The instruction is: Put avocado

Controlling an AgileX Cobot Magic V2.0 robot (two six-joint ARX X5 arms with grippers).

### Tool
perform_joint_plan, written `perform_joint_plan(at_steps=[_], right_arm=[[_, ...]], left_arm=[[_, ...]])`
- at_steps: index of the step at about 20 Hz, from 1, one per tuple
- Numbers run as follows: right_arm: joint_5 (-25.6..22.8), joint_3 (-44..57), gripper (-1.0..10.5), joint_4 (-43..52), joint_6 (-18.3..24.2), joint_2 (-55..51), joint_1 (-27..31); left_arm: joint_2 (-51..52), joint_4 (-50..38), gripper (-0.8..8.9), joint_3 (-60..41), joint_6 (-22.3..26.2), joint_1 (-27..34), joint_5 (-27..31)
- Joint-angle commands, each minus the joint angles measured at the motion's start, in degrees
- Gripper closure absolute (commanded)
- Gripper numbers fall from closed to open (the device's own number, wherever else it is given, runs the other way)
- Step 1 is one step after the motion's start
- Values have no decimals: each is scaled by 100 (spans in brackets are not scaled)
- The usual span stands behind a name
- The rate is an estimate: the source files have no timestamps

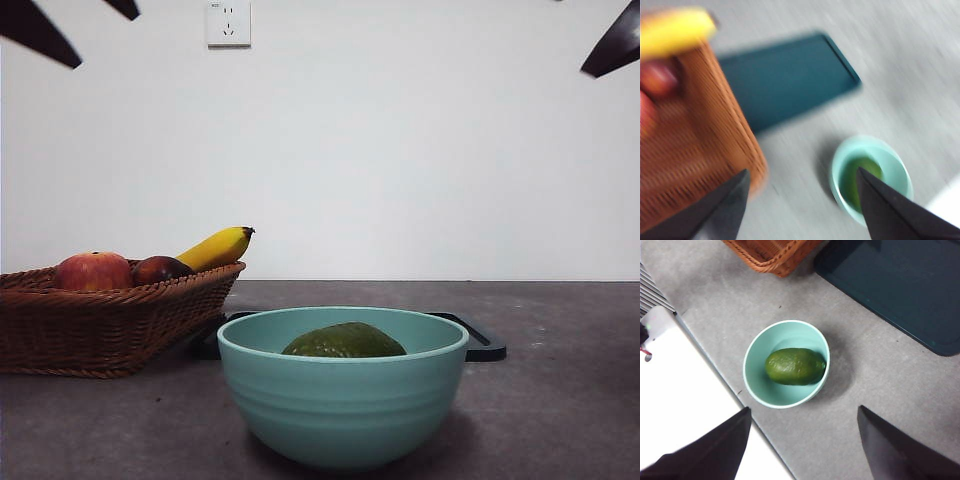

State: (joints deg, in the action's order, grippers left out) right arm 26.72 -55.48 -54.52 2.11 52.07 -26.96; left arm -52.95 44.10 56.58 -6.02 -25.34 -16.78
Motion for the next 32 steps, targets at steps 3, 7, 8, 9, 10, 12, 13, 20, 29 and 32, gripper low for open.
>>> perform_joint_plan(at_steps=[3, 7, 8, 9, 10, 12, 13, 20, 29, 32], right_arm=[[-11, -98, 607, 249, -59, 494, -31], [-9, -101, 607, 426, -61, 1027, -57], [-9, -101, 607, 470, -61, 1174, -107], [-13, -98, 608, 525, -63, 1318, -164], [-20, -98, 608, 581, -61, 1469, -234], [-26, -98, 608, 769, -61, 1797, -376], [-94, -98, 608, 892, -61, 1974, -439], [-782, -98, 609, 1587, -61, 3084, -844], [-1200, -98, 750, 2100, -63, 3915, -1239], [-1198, -98, 876, 2197, -66, 3954, -1320]], left_arm=[[450, 389, 472, -704, 376, -17, -1108], [546, 1126, 472, -811, 861, -17, -1663], [549, 1156, 472, -811, 870, -17, -1692], [546, 1161, 472, -811, 907, -17, -1735], [546, 1156, 472, -811, 942, -17, -1779], [546, 1161, 472, -811, 949, -17, -1799], [546, 1161, 472, -811, 953, -17, -1799], [546, 1158, 472, -811, 968, -17, -1799], [546, 1143, 472, -811, 970, -17, -1799], [546, 1141, 472, -811, 970, -17, -1799]])
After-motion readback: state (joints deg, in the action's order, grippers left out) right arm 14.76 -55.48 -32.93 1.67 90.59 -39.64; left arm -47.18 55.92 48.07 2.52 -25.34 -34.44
